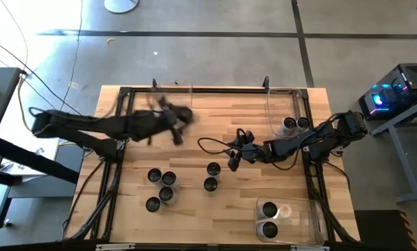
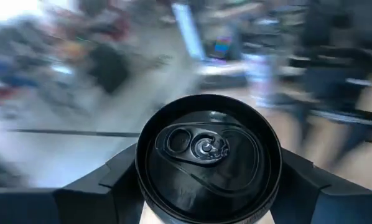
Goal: Sort soda cans
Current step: Put the white/yellow soda can into the top left transparent bin
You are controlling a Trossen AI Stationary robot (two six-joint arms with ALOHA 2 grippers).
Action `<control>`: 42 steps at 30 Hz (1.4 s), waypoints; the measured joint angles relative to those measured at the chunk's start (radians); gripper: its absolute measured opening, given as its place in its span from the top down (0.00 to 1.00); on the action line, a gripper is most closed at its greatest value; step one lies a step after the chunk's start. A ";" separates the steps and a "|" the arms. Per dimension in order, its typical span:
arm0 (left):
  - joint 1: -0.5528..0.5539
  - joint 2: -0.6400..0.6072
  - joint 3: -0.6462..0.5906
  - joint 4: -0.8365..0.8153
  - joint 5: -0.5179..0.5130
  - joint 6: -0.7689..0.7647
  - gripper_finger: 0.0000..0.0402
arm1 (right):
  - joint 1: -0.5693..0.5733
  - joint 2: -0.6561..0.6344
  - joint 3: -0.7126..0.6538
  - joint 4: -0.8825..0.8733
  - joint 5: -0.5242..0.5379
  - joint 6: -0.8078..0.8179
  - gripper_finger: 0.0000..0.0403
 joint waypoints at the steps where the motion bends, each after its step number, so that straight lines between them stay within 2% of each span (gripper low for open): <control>1: 0.002 -0.036 0.000 -0.014 -0.053 0.038 0.40 | 0.000 0.000 0.000 0.003 0.004 -0.001 0.57; 3: 0.017 -0.096 -0.001 -0.025 -0.134 0.102 0.40 | 0.000 0.000 0.000 0.006 0.004 -0.003 0.57; 7: 0.102 -0.185 0.000 -0.057 -0.149 0.158 0.40 | 0.000 0.000 0.000 0.008 0.005 -0.003 0.57; 9: 0.167 -0.201 0.000 -0.123 -0.125 0.134 0.40 | -0.001 0.000 0.000 0.012 0.005 -0.003 0.57; 14: 0.333 -0.191 -0.002 -0.276 0.022 0.004 0.40 | -0.001 0.000 0.000 0.022 0.005 -0.007 0.57; 19: 0.411 -0.175 -0.055 -0.309 0.098 -0.141 0.40 | -0.001 0.000 0.000 0.022 0.005 -0.007 0.57; 29: 0.432 -0.183 -0.230 -0.266 0.169 -0.338 0.40 | -0.001 0.000 0.000 0.022 0.005 -0.005 0.57; 38: 0.396 -0.182 -0.266 -0.283 0.192 -0.418 0.40 | -0.002 0.000 0.000 0.022 0.005 0.002 0.57; 42: 0.388 -0.183 -0.298 -0.263 0.205 -0.455 0.35 | -0.002 0.000 0.000 0.028 0.005 0.003 0.57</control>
